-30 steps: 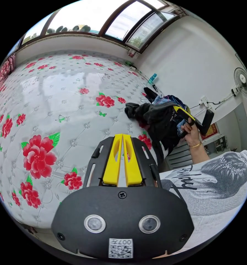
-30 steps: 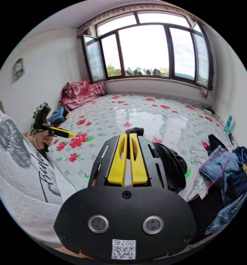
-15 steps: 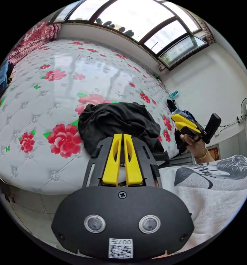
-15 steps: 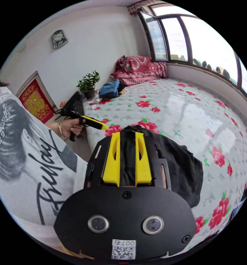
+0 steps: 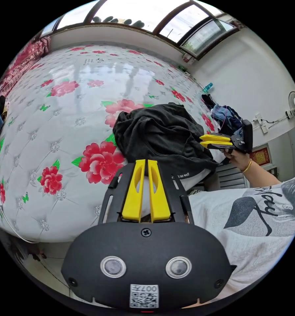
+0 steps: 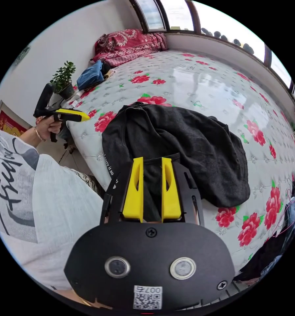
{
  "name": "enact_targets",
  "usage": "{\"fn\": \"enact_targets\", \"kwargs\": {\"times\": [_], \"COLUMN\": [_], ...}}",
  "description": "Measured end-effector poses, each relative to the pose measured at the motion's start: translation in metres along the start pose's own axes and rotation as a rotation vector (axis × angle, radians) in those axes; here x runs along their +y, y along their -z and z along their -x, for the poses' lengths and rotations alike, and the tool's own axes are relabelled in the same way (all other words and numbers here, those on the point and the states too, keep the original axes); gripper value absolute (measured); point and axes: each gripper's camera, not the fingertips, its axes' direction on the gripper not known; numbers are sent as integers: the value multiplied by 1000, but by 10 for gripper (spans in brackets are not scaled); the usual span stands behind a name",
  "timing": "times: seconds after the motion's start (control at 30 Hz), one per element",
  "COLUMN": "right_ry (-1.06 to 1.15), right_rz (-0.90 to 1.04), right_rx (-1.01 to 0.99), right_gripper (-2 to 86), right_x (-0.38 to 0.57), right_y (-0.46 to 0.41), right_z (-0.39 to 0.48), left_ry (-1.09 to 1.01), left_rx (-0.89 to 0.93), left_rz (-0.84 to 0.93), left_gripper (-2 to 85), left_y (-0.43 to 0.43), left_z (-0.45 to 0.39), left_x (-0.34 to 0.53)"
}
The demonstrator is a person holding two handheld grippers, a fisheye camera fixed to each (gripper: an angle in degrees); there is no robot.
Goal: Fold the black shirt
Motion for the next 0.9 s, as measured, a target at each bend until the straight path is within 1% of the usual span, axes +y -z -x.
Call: {"fn": "enact_targets", "kwargs": {"times": [0.1,0.23,0.3,0.43,0.5,0.57,0.63,0.73,0.8,0.9], "right_ry": [20,-11,-15,30,37,-10,-45,-34,-15,-19], "right_rz": [31,75,43,41,64,114,85,-41,-111,-146], "right_rx": [67,56,49,59,2,-65,-75,-26,-1,24], "right_gripper": [89,91,89,78,52,26,11,2,-1,-2], "right_x": [21,34,33,23,19,19,21,33,43,50], "right_y": [8,6,5,-5,-16,-21,-9,36,74,107], "right_z": [0,-10,-10,-2,-2,-8,-11,-5,1,6], "left_ry": [-84,-135,-156,-194,-250,-298,-349,-462,-584,-708], "left_rx": [-110,-106,-150,-235,-284,-303,-319,-315,-274,-218], "left_rz": [18,59,86,139,164,191,214,211,216,262], "left_gripper": [32,44,43,39,31,26,27,36,49,65], "left_y": [1,-9,-21,-41,-55,-65,-73,-82,-91,-110], "left_z": [-13,-25,-33,-47,-58,-65,-72,-86,-100,-114], "left_x": [-20,-42,-53,-68,-74,-79,-83,-90,-98,-111]}}
